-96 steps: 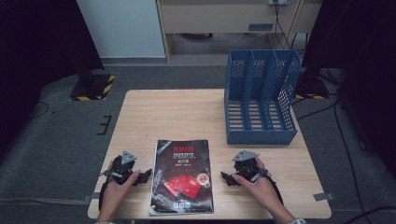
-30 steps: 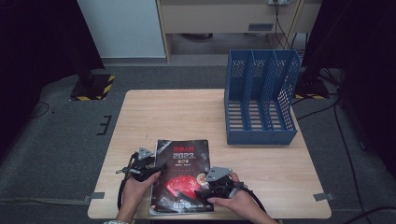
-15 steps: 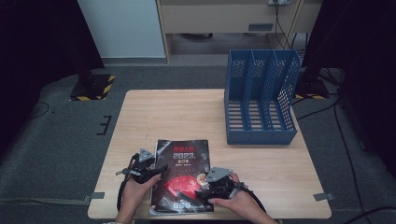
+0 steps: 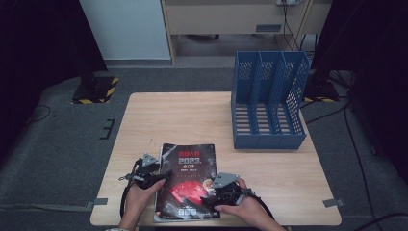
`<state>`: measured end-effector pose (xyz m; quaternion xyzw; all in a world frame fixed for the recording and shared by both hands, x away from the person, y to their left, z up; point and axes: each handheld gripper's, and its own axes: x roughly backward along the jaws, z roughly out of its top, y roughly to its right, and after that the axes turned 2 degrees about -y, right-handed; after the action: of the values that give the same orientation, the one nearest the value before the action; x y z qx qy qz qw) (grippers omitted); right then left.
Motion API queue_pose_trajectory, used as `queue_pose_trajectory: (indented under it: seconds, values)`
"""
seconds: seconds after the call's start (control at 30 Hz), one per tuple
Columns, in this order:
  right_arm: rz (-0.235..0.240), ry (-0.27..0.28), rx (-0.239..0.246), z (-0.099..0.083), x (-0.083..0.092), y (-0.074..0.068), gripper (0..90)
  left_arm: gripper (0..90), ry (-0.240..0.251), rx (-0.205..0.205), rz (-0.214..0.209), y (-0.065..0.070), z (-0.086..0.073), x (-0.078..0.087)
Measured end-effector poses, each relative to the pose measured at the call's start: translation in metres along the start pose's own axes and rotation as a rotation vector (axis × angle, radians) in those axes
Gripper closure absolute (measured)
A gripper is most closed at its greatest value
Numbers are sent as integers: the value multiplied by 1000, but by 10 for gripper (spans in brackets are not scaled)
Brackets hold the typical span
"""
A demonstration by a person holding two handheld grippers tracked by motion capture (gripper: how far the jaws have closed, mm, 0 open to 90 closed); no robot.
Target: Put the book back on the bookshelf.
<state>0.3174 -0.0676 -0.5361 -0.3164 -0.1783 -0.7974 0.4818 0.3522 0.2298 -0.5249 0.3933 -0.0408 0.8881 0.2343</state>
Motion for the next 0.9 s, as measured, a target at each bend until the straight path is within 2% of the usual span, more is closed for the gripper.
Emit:
queue_pose_trajectory:
  seconds: [0.1,0.2,0.4,0.47,0.53,0.67,0.83,0.9]
  values:
    - [-1,0,0,0,0,0,207,433,18,-9,-30,4,0,2]
    - [-1,0,0,0,0,0,207,437,1,-50,-21,9,1,2]
    - [-2,0,-1,0,0,0,207,479,-3,-30,-56,12,0,6]
    - [-2,0,-1,0,0,0,207,497,11,-23,-80,13,1,8]
    - [-1,-1,-1,0,0,0,207,514,15,-35,-101,18,2,12]
    - [-2,0,0,0,0,0,207,520,11,-45,-111,23,1,16]
    - [-3,0,0,0,0,0,208,525,-6,-31,-118,26,-5,22]
    - [-3,1,1,0,0,0,208,525,-3,-38,-117,27,-6,26]
